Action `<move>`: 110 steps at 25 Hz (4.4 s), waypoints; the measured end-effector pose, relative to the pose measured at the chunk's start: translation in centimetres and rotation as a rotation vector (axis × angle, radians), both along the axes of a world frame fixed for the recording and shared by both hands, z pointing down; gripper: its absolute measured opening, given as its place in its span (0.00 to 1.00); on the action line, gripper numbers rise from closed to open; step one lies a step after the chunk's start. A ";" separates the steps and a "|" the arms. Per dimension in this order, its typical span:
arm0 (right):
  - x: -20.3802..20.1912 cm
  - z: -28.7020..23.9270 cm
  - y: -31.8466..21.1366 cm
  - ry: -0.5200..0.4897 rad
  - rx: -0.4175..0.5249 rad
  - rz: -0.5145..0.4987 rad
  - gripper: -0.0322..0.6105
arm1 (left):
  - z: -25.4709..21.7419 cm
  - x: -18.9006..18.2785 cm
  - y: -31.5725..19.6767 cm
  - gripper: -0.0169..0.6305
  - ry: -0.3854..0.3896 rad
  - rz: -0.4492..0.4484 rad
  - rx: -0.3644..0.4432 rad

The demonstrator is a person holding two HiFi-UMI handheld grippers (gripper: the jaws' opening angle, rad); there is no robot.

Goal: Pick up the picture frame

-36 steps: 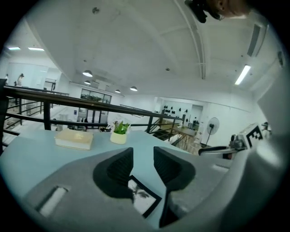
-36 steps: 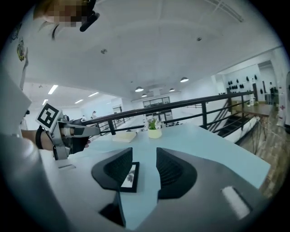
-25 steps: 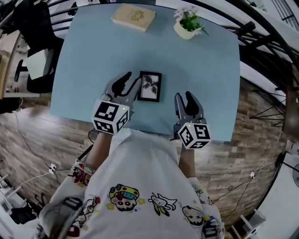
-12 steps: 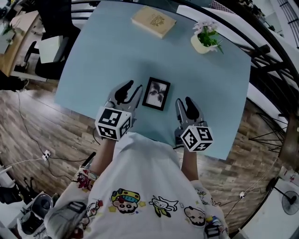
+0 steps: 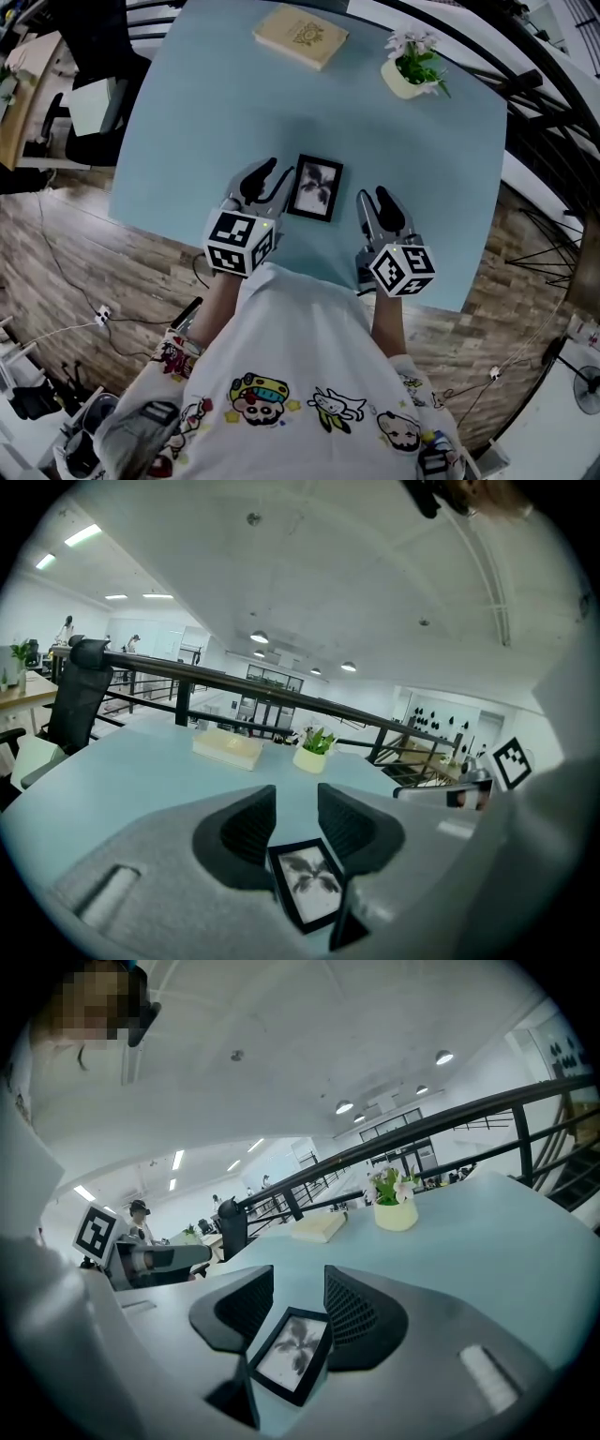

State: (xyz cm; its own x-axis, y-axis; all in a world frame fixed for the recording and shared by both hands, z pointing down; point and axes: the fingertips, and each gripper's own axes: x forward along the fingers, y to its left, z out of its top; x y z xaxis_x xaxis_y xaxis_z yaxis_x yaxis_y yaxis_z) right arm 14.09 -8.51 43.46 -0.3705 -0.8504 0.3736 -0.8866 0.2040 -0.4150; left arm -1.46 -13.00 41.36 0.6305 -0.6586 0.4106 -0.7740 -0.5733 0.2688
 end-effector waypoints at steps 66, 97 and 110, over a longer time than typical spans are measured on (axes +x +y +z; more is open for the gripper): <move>-2.8 14.8 -0.1 -0.190 -0.358 -0.017 0.31 | 19.4 3.0 0.8 0.14 -0.115 0.029 -0.445; -4.8 16.3 -0.3 -0.621 -0.635 -0.152 0.32 | 19.4 2.8 0.6 0.13 0.011 0.017 -0.581; -7.4 15.9 -1.2 -0.692 -0.677 -0.260 0.32 | 19.4 2.6 0.4 0.13 0.044 0.028 -0.614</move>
